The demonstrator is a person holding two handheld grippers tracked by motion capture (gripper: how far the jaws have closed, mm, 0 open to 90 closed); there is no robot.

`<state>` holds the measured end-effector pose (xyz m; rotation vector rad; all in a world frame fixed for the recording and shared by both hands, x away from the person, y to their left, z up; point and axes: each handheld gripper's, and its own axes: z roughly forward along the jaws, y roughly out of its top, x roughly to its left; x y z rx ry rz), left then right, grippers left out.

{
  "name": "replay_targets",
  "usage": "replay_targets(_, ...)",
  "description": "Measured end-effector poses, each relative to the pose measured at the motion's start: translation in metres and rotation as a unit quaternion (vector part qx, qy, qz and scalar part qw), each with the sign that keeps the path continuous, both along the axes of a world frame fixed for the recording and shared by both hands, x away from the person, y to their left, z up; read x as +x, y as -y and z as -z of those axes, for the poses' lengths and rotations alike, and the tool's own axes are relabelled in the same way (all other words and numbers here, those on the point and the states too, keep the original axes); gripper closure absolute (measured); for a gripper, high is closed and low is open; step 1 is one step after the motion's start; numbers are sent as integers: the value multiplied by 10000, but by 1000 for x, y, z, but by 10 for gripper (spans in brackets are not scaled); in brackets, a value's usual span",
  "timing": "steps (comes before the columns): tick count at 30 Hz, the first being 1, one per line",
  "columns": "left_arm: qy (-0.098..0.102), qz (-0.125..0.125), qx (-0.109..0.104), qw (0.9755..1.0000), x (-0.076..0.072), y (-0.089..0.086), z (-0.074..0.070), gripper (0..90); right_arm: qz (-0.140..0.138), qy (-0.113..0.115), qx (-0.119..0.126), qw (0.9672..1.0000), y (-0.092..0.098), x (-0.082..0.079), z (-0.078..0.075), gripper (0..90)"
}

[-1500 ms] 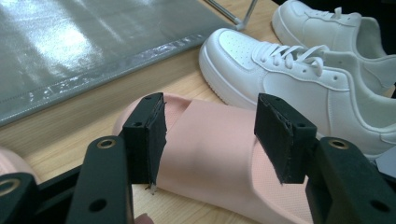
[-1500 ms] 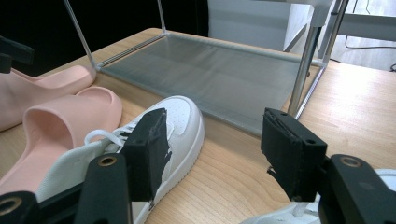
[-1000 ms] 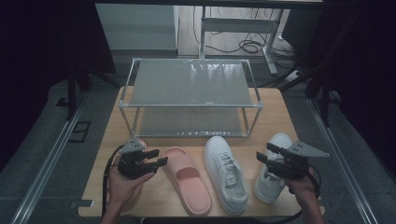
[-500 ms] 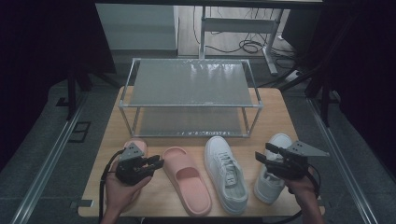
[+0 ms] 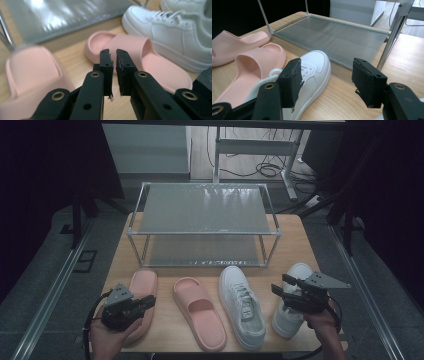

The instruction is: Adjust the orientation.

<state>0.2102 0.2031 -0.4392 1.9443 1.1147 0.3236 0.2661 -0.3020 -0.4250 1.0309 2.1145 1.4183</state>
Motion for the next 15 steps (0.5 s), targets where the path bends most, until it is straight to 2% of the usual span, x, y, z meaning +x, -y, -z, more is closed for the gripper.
replay_targets(3, -223, -34, 57, 9997, 1, -2, 17, 852, 13, -36, -19, 10000, 0, 1, 2, 414)
replay_targets(7, -413, -128, 157, 9989, 1, -2, 33, 852, 23, -77, -32, 10000, -1, 2, 4, 413)
replay_targets(15, -630, -156, 317, 9974, -2, 0, 50, 850, -15, -80, -60, 9999, -4, 2, 5, 413)
